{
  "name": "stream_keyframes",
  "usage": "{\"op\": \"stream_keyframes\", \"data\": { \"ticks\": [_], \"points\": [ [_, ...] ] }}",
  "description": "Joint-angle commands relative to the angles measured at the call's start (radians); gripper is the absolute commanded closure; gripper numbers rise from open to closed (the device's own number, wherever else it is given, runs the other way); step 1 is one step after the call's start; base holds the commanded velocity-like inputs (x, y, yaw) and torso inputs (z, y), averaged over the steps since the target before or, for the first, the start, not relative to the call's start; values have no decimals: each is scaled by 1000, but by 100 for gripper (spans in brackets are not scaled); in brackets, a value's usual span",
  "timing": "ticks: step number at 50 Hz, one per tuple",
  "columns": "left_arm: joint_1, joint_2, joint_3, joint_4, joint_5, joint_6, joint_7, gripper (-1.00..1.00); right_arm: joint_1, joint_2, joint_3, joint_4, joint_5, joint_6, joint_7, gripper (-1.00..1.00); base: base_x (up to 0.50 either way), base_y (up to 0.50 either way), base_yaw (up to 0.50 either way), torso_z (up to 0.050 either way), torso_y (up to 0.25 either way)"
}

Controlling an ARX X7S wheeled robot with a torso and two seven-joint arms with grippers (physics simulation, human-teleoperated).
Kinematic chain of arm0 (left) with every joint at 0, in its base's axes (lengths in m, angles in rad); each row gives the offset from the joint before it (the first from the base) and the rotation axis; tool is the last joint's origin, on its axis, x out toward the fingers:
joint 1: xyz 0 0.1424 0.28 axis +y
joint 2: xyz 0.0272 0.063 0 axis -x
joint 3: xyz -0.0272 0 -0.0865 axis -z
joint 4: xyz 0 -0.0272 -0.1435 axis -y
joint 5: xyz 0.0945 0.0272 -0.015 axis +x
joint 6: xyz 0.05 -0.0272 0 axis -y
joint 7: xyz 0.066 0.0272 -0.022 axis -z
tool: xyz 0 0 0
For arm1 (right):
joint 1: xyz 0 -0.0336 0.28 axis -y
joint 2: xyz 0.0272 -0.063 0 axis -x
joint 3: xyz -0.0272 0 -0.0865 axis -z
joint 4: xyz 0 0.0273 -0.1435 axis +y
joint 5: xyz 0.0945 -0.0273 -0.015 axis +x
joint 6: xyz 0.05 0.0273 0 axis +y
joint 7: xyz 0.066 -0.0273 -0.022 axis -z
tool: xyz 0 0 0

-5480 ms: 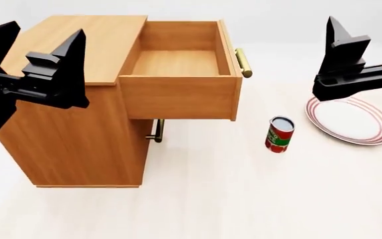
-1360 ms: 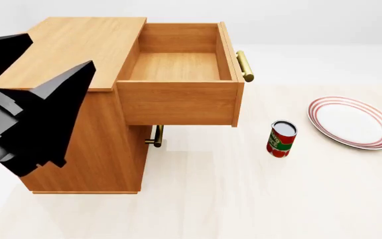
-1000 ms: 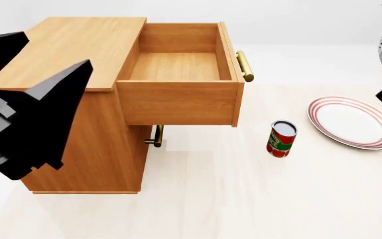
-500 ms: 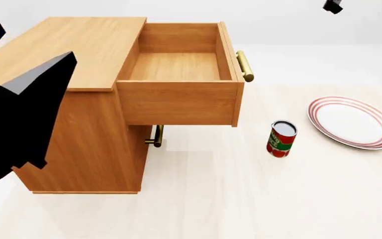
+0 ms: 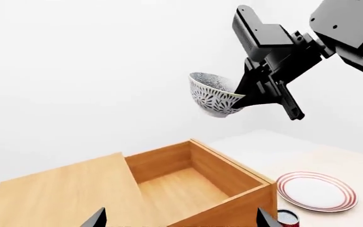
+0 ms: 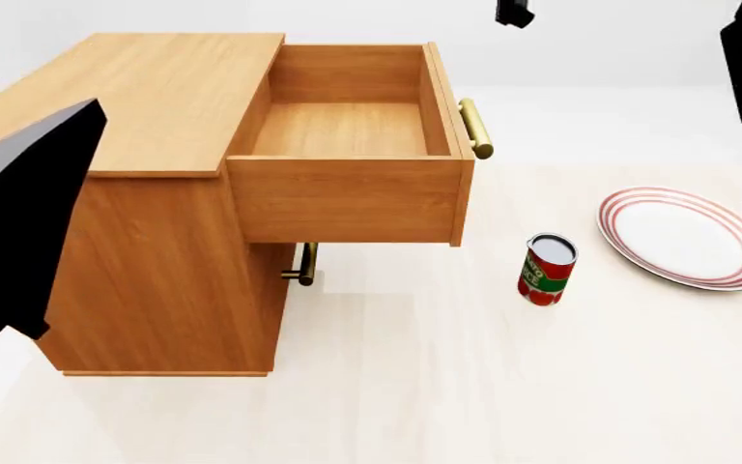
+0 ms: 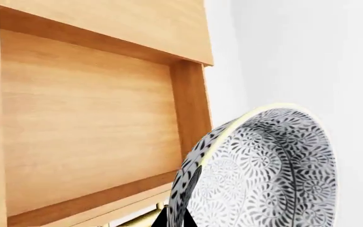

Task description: Put the bowl in the top drawer of the cabinet.

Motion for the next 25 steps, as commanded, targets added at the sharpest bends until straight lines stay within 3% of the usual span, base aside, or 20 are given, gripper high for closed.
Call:
{"op": "stream_keyframes", "data": {
  "ticks": [1,9,25],
  "points": [
    [8,-49,-29,18,-40,23,-29,-100,7,-50,7,15,60,-81,-71,100,0,0,0,0,0],
    [14,-48,-56,30,-48,19,-18,-100,47,-50,-189,-38,292,-91,-77,100,0,0,0,0,0],
    [33,-56,-143,14,-38,-23,9,-100,45,-50,-249,-120,370,-76,-90,100,0,0,0,0,1]
  ]
}}
